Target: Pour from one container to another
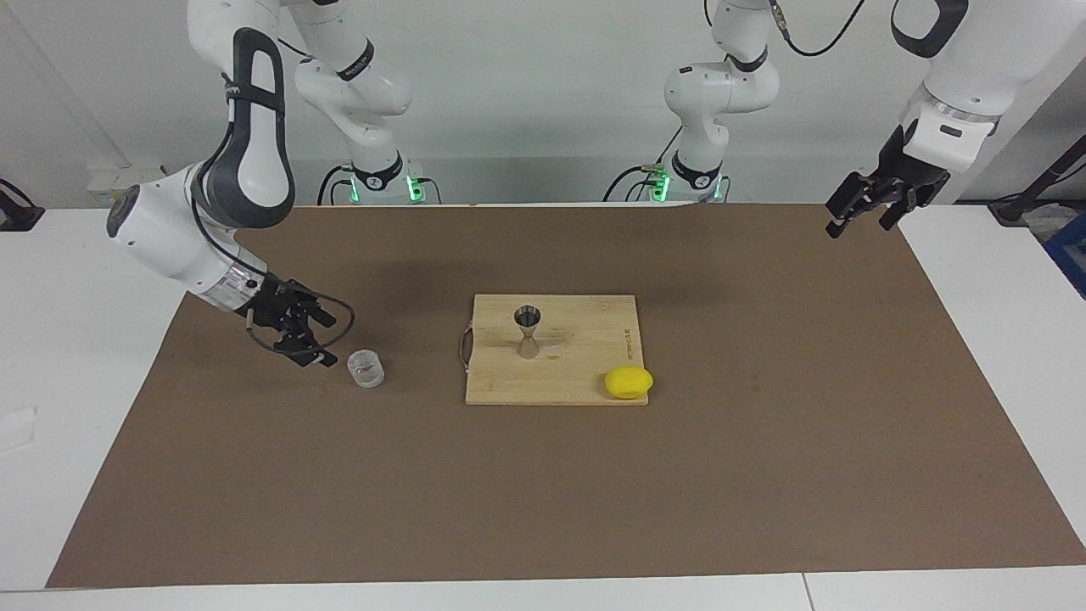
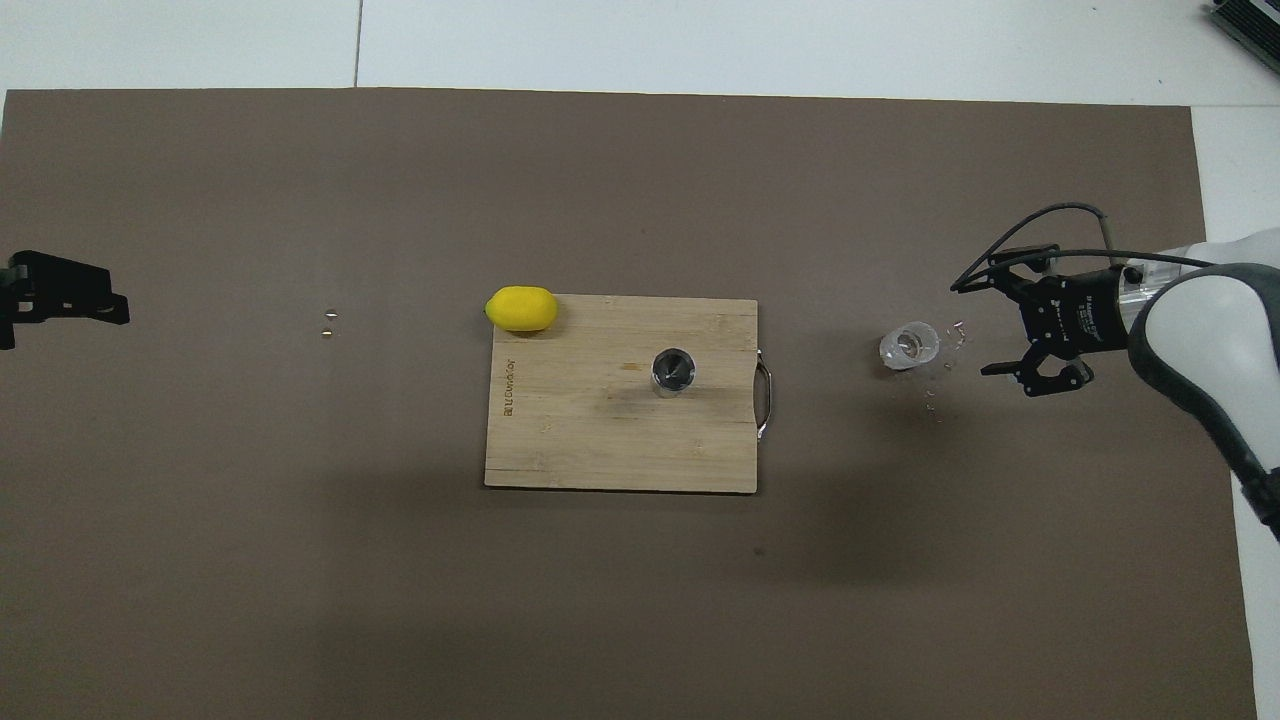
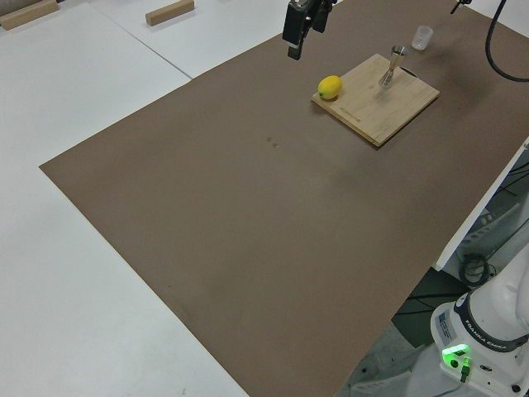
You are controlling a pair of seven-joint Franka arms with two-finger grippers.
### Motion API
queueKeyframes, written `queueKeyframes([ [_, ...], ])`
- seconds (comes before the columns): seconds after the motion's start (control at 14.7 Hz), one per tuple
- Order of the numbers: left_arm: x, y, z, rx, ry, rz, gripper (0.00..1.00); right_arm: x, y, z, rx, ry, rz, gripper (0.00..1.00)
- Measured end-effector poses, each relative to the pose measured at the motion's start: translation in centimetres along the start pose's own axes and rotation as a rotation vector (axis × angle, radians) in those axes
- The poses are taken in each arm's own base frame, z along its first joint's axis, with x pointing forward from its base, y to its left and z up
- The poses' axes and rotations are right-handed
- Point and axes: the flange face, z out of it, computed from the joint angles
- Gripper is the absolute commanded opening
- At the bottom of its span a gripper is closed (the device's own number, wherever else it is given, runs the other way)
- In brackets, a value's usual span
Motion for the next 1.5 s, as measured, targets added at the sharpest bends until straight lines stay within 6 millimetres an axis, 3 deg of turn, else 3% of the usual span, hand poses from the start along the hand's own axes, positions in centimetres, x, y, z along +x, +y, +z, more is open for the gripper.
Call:
queueKeyframes([
  [0.75,0.1,0.0,-0.1,-0.001,0.008,0.001,1.00,-9.4,-3.3,3.9,-0.357,0.220,-0.849,1.00],
  [1.02,0.1,0.1,-0.1,-0.001,0.008,0.002,1.00,-11.7,-5.6,0.6,-0.339,0.256,-0.931,1.00],
  [1.5,0.1,0.2,-0.1,-0.001,0.007,0.004,1.00,-15.8,-8.0,-10.2,-0.379,0.288,-0.944,1.00],
])
